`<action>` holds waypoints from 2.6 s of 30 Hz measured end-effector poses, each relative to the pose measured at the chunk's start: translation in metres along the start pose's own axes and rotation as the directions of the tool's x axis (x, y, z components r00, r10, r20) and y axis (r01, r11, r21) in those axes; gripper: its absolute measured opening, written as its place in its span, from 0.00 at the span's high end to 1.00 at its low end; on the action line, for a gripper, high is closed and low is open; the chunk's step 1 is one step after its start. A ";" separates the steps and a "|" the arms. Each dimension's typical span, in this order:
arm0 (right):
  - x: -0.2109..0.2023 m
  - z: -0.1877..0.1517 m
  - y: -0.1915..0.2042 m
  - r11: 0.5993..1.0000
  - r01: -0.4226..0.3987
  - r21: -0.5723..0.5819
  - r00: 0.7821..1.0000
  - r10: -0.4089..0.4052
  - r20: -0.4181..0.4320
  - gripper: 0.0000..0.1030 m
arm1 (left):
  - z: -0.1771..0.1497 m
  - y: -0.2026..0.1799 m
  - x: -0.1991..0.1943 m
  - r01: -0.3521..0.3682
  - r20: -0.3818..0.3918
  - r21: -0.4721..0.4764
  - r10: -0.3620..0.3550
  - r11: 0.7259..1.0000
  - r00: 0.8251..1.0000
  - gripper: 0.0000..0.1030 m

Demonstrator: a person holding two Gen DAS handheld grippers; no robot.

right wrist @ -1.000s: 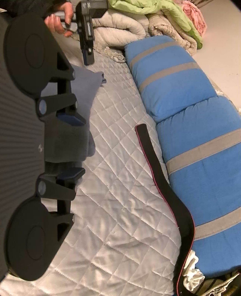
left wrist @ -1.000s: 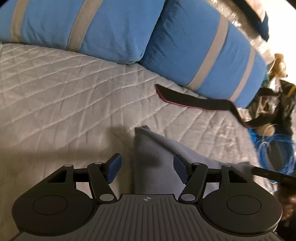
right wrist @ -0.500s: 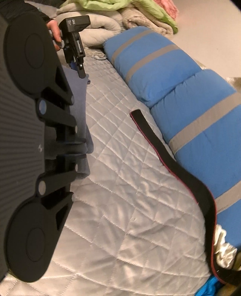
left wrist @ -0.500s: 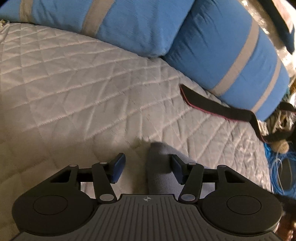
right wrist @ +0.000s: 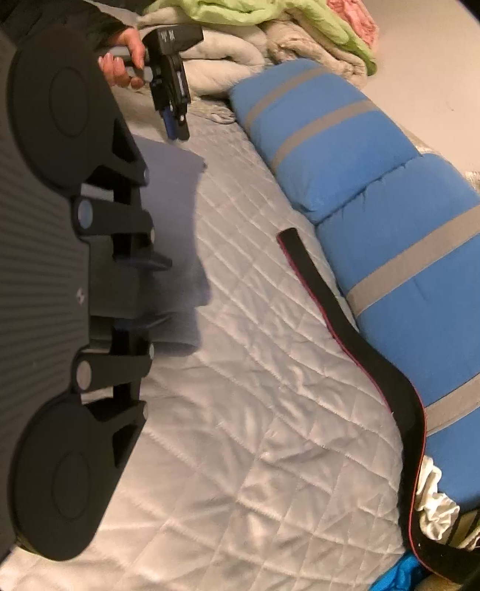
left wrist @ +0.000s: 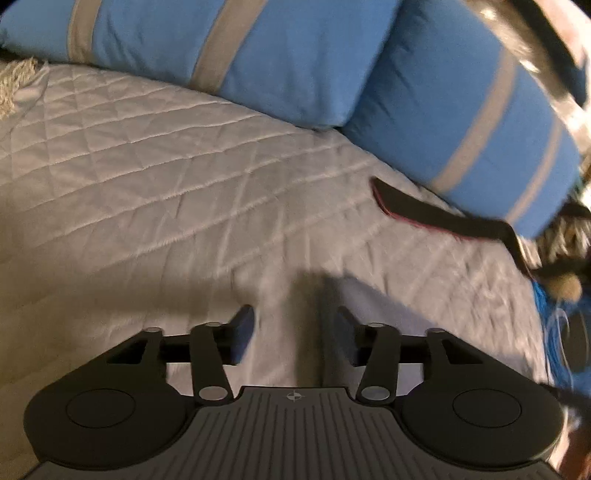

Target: Fold clothes

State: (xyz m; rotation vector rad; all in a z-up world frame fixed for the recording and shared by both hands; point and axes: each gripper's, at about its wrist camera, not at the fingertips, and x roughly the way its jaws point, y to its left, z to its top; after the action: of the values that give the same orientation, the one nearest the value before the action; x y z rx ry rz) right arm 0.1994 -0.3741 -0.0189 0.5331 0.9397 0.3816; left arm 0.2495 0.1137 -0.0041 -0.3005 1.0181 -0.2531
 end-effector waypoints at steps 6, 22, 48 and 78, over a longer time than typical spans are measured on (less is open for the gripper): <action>-0.020 -0.029 -0.004 0.999 -0.020 0.047 0.994 0.025 -0.106 0.51 | -0.030 -0.002 -0.030 0.066 -0.067 0.040 -0.063 0.997 0.996 0.46; -0.018 -0.054 -0.003 0.995 0.004 0.098 0.978 0.016 -0.206 0.91 | -0.085 -0.013 -0.013 0.137 -0.228 0.041 -0.124 0.990 0.966 0.70; -0.010 -0.015 -0.013 0.997 -0.020 0.069 0.993 0.028 -0.116 0.27 | -0.051 0.000 -0.005 0.224 -0.202 -0.031 -0.225 0.974 0.953 0.48; 0.026 -0.001 0.007 1.000 -0.018 -0.007 0.989 0.017 -0.148 0.81 | -0.031 -0.010 0.007 0.214 -0.171 -0.071 -0.223 0.974 0.960 0.82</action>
State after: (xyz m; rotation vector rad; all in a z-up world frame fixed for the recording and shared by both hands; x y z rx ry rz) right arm 0.2119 -0.3545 -0.0320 0.5110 1.0768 0.4452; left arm 0.2252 0.0982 -0.0211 -0.4446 1.1701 -0.4610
